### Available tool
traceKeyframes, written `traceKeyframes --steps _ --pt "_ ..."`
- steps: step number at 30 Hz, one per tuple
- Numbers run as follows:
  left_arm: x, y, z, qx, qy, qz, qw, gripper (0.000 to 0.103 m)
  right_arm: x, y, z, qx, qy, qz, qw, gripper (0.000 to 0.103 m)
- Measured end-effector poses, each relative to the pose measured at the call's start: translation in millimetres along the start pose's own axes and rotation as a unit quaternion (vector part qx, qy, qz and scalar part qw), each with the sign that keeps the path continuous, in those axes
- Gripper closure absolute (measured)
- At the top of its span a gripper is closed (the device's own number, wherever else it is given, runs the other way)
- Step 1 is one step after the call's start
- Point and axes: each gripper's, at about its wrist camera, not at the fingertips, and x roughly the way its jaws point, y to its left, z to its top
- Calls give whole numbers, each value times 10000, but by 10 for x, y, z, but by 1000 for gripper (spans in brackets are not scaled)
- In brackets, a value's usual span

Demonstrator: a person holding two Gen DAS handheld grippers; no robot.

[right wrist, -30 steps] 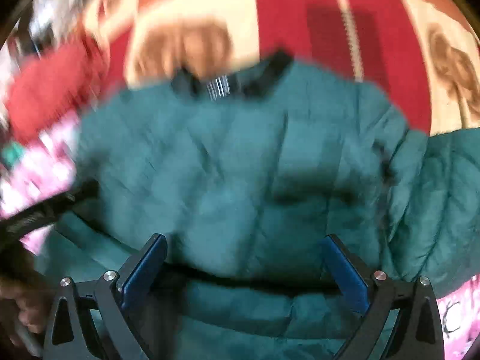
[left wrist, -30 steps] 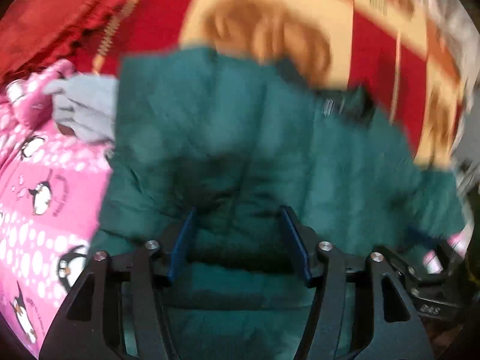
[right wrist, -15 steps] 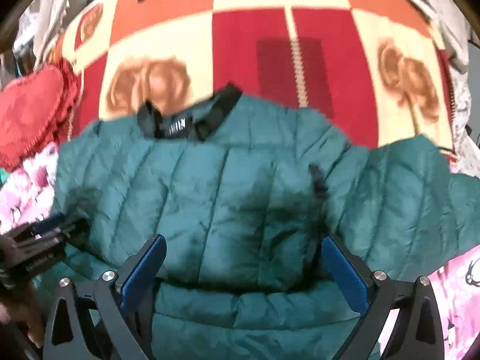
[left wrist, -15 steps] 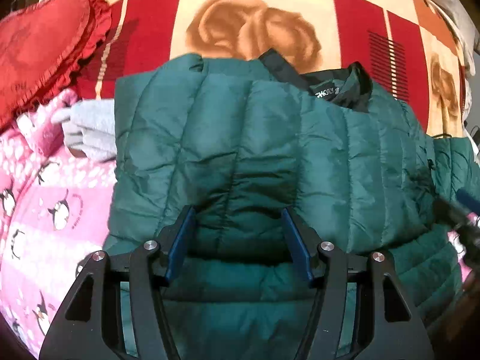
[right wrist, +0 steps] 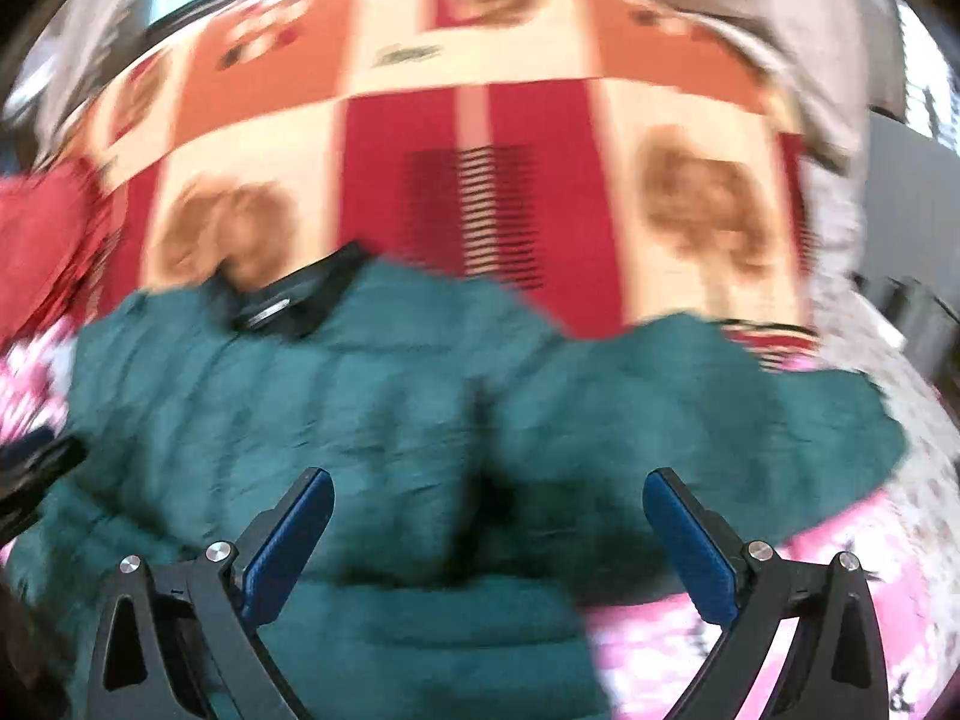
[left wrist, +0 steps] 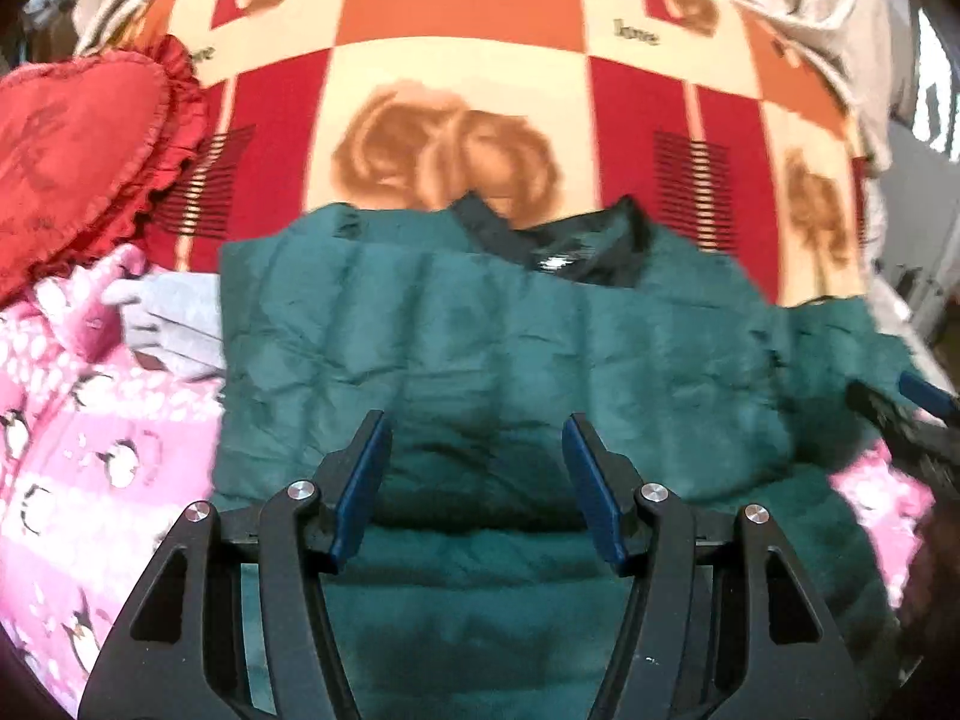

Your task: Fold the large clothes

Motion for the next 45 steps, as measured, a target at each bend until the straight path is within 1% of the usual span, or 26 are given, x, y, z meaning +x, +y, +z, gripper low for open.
traceKeyframes --steps 1,2,3,5,7,9,11,13,14,15,17,18,21,24,27,29,30,31,32,33,34,35,36,39,42,45 --pt "-26 -35 -17 17 50 -135 9999 44 10 -186 0 165 -3 -233 9996 1" --pt "-37 -86 -50 116 120 -165 9997 44 42 -453 -9 405 35 -501 9979 1" --pt "-40 -144 -90 250 185 -103 9995 44 52 -598 -15 536 47 -618 9966 1" --pt "-29 -283 -215 615 403 152 9972 44 98 -1059 -57 917 67 -1028 9904 1" --pt "-17 -397 -335 871 602 133 9943 44 122 -1436 -87 1229 50 -1221 9849 1" --pt "4 -481 -411 974 692 87 9928 44 157 -1902 -158 1649 -36 -1411 9762 1" --pt "44 -526 -457 1003 655 16 9928 44 200 -2232 -220 1890 -72 -1442 9713 1" --pt "127 -533 -472 888 660 31 9939 44 276 -2490 -278 1930 -8 -1484 9699 1" --pt "173 -522 -466 834 711 30 9940 44 326 -2615 -301 1945 35 -1452 9701 1" --pt "222 -523 -462 781 789 10 9938 44 389 -2714 -315 1994 84 -1299 9712 1" --pt "307 -522 -459 693 916 34 9934 44 578 -2922 -348 2178 337 -719 9728 1" --pt "321 -531 -462 693 936 56 9932 44 686 -2990 -364 2172 473 -625 9730 0" --pt "349 -562 -479 777 979 41 9922 44 839 -2969 -344 1746 568 -803 9797 0" --pt "393 -587 -499 844 1054 77 9908 44 969 -2927 -251 1572 519 -685 9838 0" --pt "432 -590 -514 870 1099 78 9901 44 1053 -2963 -186 1759 339 -490 9826 0" --pt "423 -590 -516 857 1085 62 9904 44 994 -3114 -232 2372 -169 -109 9712 0" --pt "423 -584 -515 845 1077 47 9906 44 1004 -3137 -249 2549 -282 -9 9666 1" --pt "427 -577 -513 826 1087 29 9906 44 968 -3176 -260 2707 -427 27 9617 3" --pt "420 -571 -518 808 1092 24 9907 44 936 -3209 -267 2858 -534 69 9568 11" --pt "420 -564 -519 784 1099 16 9909 44 925 -3245 -280 3043 -591 233 9504 18" --pt "421 -557 -520 761 1109 8 9909 43 917 -3256 -277 3125 -606 297 9475 22" --pt "428 -548 -522 736 1129 -4 9909 42 900 -3257 -266 3115 -601 307 9478 31" --pt "438 -544 -526 726 1152 -12 9907 40 892 -3250 -253 3072 -580 350 9492 47" --pt "463 -554 -534 734 1174 -44 9904 35 829 -3216 -228 2980 -582 335 9522 66" --pt "486 -572 -548 786 1187 -59 9898 32 739 -3127 -200 2787 -592 306 9581 76" --pt "498 -559 -555 767 1233 -85 9894 31 624 -3013 -187 2666 -597 266 9616 82"
